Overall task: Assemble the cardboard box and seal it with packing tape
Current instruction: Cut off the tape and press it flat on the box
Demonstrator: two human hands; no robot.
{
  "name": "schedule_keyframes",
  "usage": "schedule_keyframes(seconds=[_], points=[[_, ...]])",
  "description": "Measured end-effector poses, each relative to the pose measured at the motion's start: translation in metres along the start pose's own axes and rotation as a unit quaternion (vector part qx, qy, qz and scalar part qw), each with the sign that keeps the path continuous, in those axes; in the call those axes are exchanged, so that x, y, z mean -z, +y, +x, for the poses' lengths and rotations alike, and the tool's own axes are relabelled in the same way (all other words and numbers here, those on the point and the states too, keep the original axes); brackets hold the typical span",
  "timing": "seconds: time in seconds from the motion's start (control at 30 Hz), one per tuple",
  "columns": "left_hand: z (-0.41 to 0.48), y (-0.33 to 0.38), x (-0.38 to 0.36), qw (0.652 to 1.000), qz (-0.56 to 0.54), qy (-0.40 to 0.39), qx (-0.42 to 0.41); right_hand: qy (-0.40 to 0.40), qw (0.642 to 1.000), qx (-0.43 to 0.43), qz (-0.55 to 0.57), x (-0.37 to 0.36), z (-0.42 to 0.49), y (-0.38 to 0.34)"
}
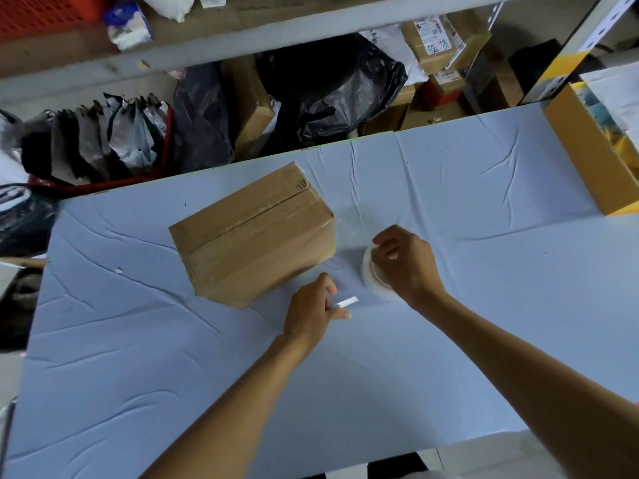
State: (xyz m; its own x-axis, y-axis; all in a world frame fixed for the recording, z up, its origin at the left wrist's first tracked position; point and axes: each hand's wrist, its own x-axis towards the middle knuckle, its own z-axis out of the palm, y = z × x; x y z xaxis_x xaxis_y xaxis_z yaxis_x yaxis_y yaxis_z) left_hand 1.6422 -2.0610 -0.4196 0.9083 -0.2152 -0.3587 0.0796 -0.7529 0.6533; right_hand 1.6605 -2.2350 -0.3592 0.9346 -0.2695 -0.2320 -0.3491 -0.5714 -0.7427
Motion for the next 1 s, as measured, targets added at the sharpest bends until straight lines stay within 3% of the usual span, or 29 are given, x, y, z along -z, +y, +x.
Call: schedule_keyframes(seconds=[0.2, 0.33, 0.43, 0.5, 0.57, 0.63, 0.73, 0.83, 1.0], points=[[-0.005, -0.009, -0.009, 0.985, 0.152, 0.056, -0.058, -0.046, 0.980, -0.030, 0.192, 0.001, 0.003, -0.019], [-0.004, 0.003, 0.005, 0.957, 0.182, 0.101, -0.203, -0.113, 0.956, -0.062, 0.263, 0.009, 0.003, -0.045], [-0.007, 0.046, 0.045, 0.883, 0.188, 0.182, -0.389, -0.150, 0.947, -0.086, 0.271, 0.016, 0.006, -0.064], [-0.014, 0.079, 0.079, 0.834, 0.195, 0.234, -0.461, -0.148, 0.943, -0.085, 0.285, 0.020, 0.008, -0.071], [-0.016, 0.099, 0.107, 0.828, 0.177, 0.287, -0.448, -0.140, 0.940, -0.075, 0.302, 0.021, 0.010, -0.071], [-0.007, 0.103, 0.125, 0.875, 0.165, 0.295, -0.347, -0.143, 0.939, -0.068, 0.306, 0.021, 0.011, -0.070], [0.016, 0.089, 0.132, 0.945, 0.199, 0.190, -0.177, -0.142, 0.936, -0.072, 0.313, 0.018, 0.011, -0.065], [0.024, 0.077, 0.130, 0.967, 0.161, 0.116, -0.160, -0.141, 0.932, -0.073, 0.326, 0.018, 0.011, -0.060], [0.022, 0.078, 0.130, 0.958, 0.166, 0.155, -0.176, -0.095, 0.957, -0.002, 0.274, 0.012, 0.011, -0.056]])
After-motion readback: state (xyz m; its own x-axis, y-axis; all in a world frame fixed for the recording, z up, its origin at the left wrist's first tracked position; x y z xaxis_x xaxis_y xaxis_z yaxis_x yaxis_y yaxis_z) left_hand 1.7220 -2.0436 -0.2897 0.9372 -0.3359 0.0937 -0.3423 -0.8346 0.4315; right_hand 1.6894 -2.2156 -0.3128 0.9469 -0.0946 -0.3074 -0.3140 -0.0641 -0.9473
